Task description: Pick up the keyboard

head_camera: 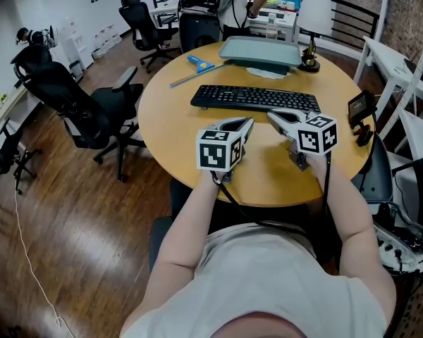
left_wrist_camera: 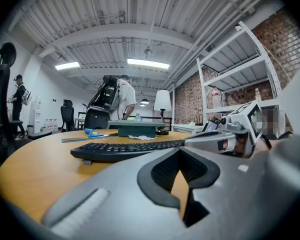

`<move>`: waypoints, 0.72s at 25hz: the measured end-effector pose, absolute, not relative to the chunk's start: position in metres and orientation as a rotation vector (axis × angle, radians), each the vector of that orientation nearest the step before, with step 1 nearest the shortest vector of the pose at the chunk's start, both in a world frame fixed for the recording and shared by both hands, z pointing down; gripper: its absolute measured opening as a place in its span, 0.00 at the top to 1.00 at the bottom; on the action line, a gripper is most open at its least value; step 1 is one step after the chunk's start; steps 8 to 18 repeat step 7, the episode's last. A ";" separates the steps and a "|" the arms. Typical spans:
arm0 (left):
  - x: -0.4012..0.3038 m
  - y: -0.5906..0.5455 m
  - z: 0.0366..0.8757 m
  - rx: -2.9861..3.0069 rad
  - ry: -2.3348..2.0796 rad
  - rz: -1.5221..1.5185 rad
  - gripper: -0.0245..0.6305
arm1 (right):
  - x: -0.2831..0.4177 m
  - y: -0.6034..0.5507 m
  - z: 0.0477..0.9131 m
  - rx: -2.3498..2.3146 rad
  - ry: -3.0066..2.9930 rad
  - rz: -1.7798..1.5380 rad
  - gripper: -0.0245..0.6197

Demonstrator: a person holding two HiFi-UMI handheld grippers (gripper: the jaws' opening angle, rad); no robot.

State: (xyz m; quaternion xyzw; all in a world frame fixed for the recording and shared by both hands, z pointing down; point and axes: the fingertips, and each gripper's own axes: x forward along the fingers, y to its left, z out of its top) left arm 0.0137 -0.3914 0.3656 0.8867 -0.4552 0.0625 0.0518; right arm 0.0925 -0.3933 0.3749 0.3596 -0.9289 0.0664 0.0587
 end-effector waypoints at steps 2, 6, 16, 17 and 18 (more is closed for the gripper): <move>0.014 -0.391 0.365 2.698 -1.385 0.190 0.96 | 0.093 -0.393 0.375 1.089 -2.814 0.201 0.96; 0.014 -0.392 0.366 2.697 -1.385 0.191 0.96 | 0.092 -0.393 0.375 1.088 -2.815 0.201 0.96; 0.014 -0.392 0.366 2.696 -1.385 0.192 0.96 | 0.092 -0.394 0.375 1.088 -2.815 0.201 0.96; 0.014 -0.392 0.366 2.696 -1.385 0.192 0.96 | 0.092 -0.394 0.375 1.088 -2.815 0.201 0.96; 0.014 -0.392 0.366 2.696 -1.385 0.192 0.96 | 0.092 -0.394 0.375 1.088 -2.815 0.201 0.96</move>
